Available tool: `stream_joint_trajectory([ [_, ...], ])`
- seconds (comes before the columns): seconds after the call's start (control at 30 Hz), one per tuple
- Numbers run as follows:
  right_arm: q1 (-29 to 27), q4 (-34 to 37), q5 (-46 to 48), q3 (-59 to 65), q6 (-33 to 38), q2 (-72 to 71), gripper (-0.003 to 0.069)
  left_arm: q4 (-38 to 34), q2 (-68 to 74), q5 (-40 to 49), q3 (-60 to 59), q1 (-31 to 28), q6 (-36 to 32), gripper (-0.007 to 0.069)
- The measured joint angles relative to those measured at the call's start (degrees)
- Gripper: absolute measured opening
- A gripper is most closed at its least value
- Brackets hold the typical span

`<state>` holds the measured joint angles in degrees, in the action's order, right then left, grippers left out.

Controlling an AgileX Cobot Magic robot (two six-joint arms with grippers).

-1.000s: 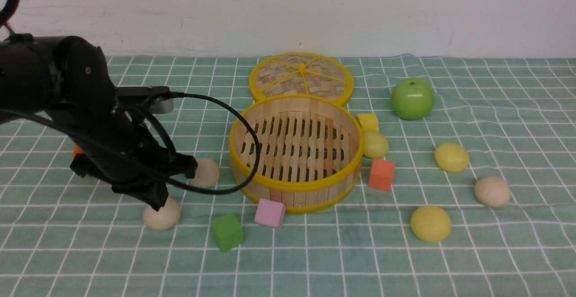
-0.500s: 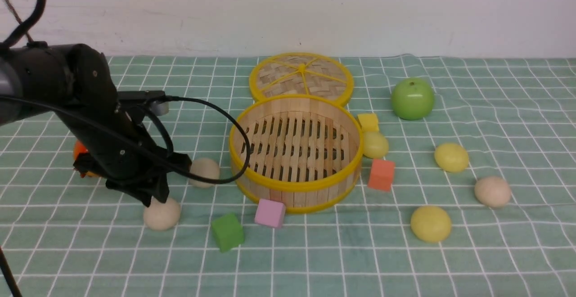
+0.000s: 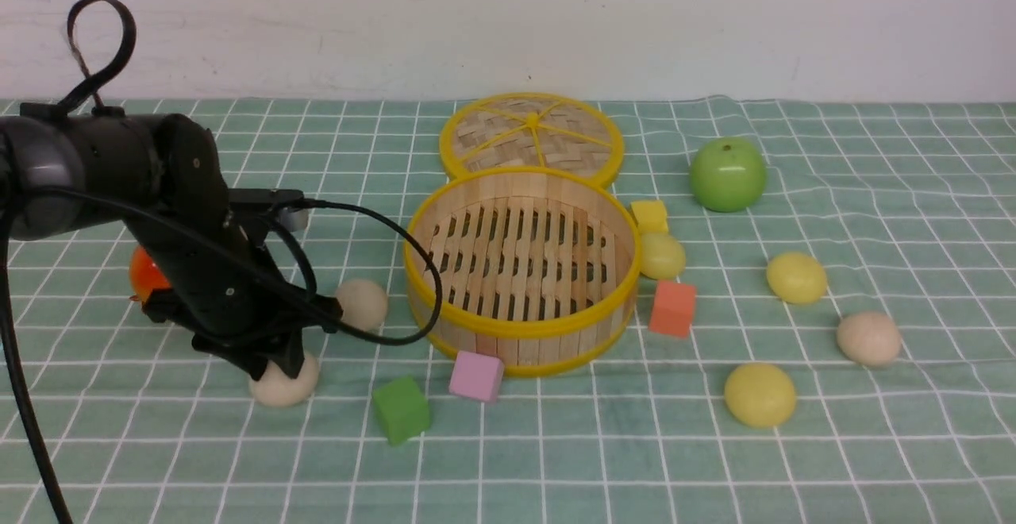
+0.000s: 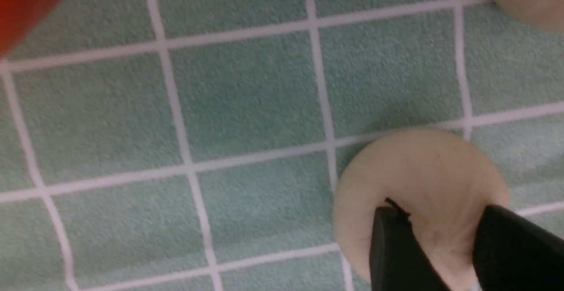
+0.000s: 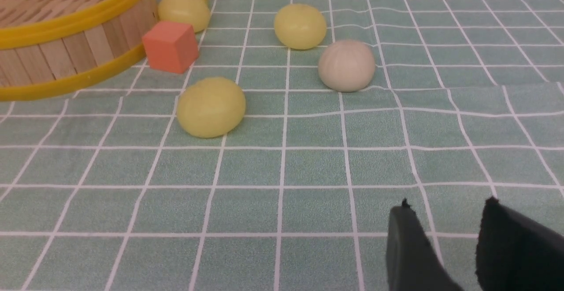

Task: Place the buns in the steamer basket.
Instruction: Use the left arm to grab a steamed stuffed bun, then use the left arm to put the steamed stuffed bun into the steamer

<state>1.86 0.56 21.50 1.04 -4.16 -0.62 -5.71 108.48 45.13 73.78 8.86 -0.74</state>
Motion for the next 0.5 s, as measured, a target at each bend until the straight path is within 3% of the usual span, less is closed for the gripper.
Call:
stream_joint_trajectory([
  [0.1,0.0,0.0,0.0,0.0,0.0,0.0,0.0240,0.7,0.3,0.0,0.0,0.0,0.0,0.0192],
  [0.27,0.0,0.0,0.0,0.0,0.0,0.0,0.0240,0.7,0.2,0.2,0.1,0.1,-0.1,-0.0002],
  [0.43,0.0,0.0,0.0,0.0,0.0,0.0,0.0240,0.7,-2.9,0.4,0.5,3.0,-0.9,-0.0010],
  [0.5,0.0,0.0,0.0,0.0,0.0,0.0,0.0240,0.4,-6.6,-0.3,2.9,7.2,-1.3,-0.0010],
])
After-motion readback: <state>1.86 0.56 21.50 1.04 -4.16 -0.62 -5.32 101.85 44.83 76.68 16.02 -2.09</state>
